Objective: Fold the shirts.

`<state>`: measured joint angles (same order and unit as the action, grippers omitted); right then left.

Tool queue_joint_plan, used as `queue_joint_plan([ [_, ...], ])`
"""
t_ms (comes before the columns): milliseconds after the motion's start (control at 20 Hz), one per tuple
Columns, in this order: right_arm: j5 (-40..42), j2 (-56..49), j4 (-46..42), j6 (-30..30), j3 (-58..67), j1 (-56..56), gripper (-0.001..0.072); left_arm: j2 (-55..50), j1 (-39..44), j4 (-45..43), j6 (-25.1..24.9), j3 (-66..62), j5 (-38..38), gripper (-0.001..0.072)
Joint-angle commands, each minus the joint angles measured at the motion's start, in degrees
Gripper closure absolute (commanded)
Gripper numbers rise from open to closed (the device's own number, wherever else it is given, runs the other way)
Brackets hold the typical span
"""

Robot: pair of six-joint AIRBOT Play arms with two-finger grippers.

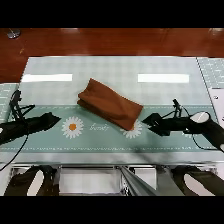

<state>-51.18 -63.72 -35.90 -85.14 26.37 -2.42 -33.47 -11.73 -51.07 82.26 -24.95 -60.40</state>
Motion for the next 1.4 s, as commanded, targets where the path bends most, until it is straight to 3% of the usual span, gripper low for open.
queue_joint_plan([
  [0,2.36,-12.15,2.86,1.75,8.02,-5.22,0.0095,-1.44,-0.02,0.11,-0.81,0.00,0.46,0.0684],
  [250,-0.72,-25.86,4.00,1.70,21.79,-10.03,0.0096,-1.46,-0.02,0.11,-0.81,0.00,0.46,0.0684],
  [300,-1.68,-27.63,4.02,1.68,24.74,-10.99,0.0128,-1.46,-0.02,0.11,-0.81,0.00,0.46,0.0684],
  [400,-4.44,-29.16,3.76,3.93,30.62,-12.07,0.0670,-1.46,-0.02,0.11,-0.79,0.00,0.44,0.0683],
  [500,-6.21,-29.14,1.18,4.55,38.25,-12.04,0.0672,-1.46,-0.02,0.11,-0.79,0.00,0.44,0.0683],
  [650,-10.21,-29.16,-8.90,-3.06,53.90,-10.71,0.0672,-1.49,-0.02,0.11,-0.79,0.00,0.44,0.0683],
  [1000,-28.87,-29.00,-22.21,-9.35,85.18,-2.47,0.0672,-1.49,-0.02,0.13,-0.81,0.00,0.42,0.0683],
  [1350,-38.80,-22.73,-23.63,-11.82,91.34,17.77,0.0672,-1.46,-0.02,0.11,-0.83,0.02,-0.22,0.0683],
])
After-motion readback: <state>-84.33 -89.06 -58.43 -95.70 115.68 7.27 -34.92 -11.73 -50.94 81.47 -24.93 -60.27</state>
